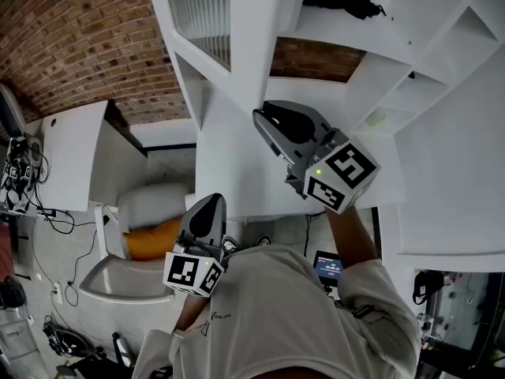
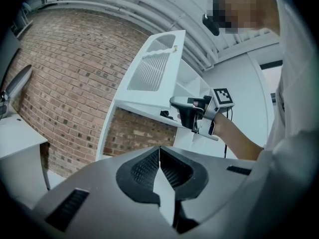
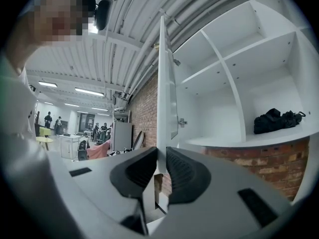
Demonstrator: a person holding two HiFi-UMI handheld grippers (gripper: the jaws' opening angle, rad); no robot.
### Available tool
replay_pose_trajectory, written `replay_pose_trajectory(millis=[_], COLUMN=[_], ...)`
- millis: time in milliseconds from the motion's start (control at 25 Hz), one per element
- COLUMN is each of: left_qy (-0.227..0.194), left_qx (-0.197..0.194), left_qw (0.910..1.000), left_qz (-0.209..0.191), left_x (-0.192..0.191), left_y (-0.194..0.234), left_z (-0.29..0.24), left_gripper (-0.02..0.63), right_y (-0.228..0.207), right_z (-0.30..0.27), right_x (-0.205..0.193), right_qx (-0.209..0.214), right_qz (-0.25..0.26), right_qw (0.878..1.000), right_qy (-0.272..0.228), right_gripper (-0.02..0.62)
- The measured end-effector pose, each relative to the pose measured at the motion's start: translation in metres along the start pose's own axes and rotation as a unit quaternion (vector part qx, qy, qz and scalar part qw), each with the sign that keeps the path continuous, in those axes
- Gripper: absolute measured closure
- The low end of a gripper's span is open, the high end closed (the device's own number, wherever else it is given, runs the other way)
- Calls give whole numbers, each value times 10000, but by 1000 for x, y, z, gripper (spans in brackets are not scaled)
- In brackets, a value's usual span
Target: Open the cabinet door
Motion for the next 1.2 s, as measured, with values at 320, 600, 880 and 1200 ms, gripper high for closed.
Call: replay_pose_trajectory(millis=[320,600,880,1200], left_qy=[10,5,-7,-9], left_qx=[53,115,161,253], left_qw=[10000,9999,9999,9997], left_qz=[-25,-28,-49,-24], left_x=[2,2,4,4], left_y=[1,4,4,6], left_z=[2,5,7,12], left_gripper=[589,589,589,589], right_y=[16,27,41,56], right_z=[-4,-7,-13,-20], right_x=[2,1,1,2], right_qx=[365,547,779,981], right_qz=[33,27,189,193], right_qw=[9993,9985,9967,9948], right_qy=[-36,-82,-132,-200], right_gripper=[532,532,531,531])
Point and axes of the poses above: the fingertips, and each gripper's own axes: z backward along the fingers, y to its left, x out of its top, the point moved 4 cm from there along z, backward along the fingers, and after that the axes turned 6 degrees about -x, right-handed, at the moved point
